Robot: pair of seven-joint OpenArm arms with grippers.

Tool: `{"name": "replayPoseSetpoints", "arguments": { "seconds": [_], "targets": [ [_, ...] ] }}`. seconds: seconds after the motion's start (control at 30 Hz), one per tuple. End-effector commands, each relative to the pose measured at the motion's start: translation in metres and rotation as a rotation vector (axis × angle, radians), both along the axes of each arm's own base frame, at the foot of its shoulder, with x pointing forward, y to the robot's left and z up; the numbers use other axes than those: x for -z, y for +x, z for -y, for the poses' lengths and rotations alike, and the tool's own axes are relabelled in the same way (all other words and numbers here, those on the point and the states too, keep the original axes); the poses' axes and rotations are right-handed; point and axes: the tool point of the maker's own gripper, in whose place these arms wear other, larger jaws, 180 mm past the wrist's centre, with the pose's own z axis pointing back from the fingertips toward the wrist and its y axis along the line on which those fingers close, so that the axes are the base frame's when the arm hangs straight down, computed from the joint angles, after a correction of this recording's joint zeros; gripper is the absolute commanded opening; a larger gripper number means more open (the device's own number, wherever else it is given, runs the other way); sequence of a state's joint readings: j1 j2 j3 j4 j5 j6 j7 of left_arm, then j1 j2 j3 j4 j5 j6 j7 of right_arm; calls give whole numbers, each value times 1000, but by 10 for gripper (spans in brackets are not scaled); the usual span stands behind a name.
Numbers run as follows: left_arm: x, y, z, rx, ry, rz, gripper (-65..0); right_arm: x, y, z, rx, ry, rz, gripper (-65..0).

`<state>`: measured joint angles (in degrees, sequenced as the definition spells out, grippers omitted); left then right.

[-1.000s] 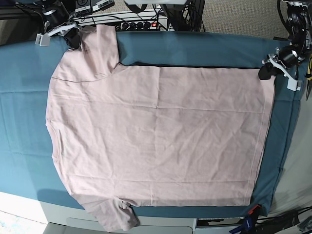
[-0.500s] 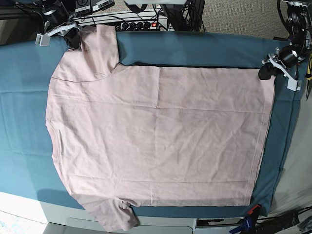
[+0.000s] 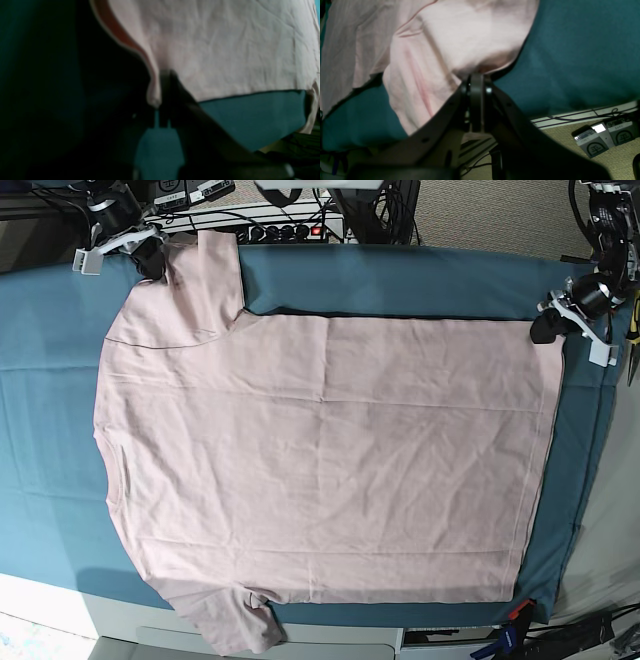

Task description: Fold the T-shirt properly

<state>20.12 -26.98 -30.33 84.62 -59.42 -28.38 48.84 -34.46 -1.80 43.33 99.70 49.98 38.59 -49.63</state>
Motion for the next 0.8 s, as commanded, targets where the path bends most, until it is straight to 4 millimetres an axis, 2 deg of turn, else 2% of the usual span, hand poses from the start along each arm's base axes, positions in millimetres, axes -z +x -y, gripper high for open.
{"name": "replayPoseSetpoints", "arguments": {
  "seconds": [0.0, 0.23, 0.43, 0.63, 0.77],
  "targets": [
    [-5, 2, -5, 8, 23, 12, -650, -7, 2, 4, -1, -15, 23, -650],
    [-4, 0, -5, 14, 24, 0, -650, -5, -2, 2, -6, -8, 9, -650],
    [-3, -8, -8, 10, 24, -16, -650, -5, -18, -1, -17, 11, -11, -650],
    [-21, -17, -33, -55, 45, 14, -650, -3, -29, -2, -25, 18, -41, -650],
    [-25, -27, -42, -80, 47, 12, -650, -15, -32, 1, -64, -20, -44, -650]
  ]
}}
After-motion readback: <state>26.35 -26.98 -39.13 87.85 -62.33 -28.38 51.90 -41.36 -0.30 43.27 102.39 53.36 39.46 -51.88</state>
